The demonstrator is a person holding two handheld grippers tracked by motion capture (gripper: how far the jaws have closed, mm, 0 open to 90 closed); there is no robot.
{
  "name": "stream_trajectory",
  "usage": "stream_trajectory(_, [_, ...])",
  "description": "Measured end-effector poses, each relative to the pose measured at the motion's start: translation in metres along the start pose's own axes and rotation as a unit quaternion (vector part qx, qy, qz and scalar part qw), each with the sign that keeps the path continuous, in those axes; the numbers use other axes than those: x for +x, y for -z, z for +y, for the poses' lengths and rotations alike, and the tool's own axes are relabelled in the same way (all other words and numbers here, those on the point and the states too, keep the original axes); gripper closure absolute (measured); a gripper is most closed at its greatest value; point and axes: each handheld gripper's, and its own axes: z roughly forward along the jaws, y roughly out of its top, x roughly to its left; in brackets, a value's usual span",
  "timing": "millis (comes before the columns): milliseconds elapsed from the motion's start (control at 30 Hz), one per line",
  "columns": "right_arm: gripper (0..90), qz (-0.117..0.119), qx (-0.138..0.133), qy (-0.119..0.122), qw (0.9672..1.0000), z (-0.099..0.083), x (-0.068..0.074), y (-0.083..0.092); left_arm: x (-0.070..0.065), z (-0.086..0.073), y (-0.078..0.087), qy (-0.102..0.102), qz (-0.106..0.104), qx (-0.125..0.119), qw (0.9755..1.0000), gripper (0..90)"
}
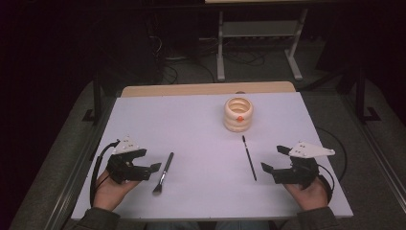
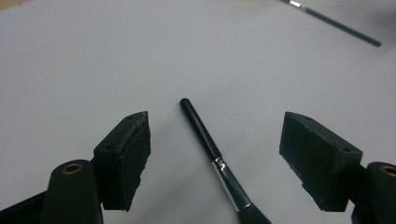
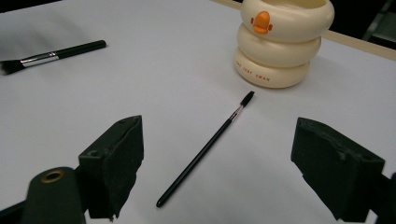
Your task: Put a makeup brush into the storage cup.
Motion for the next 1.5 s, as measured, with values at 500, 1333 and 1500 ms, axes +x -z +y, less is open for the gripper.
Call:
stream_trajectory(500, [16.2,0.001,0.004,0.003,1.0,0.0,0.0,0.0,0.002,0.02,-0.033,0.014,0.002,0.092,0.9957,33.0])
stream_trajectory(1333, [16.2,0.004,0.004,0.008,1.0,0.001,0.002,-0.001,-0.004,0.019,-0.076,0.032,0.023,0.174,0.984,53.0])
stream_trajectory(1500, [16.2,0.005,0.004,0.008,1.0,0.001,0.002,-0.001,-0.006,0.018,-0.081,0.035,0.033,0.178,0.9829,55.3])
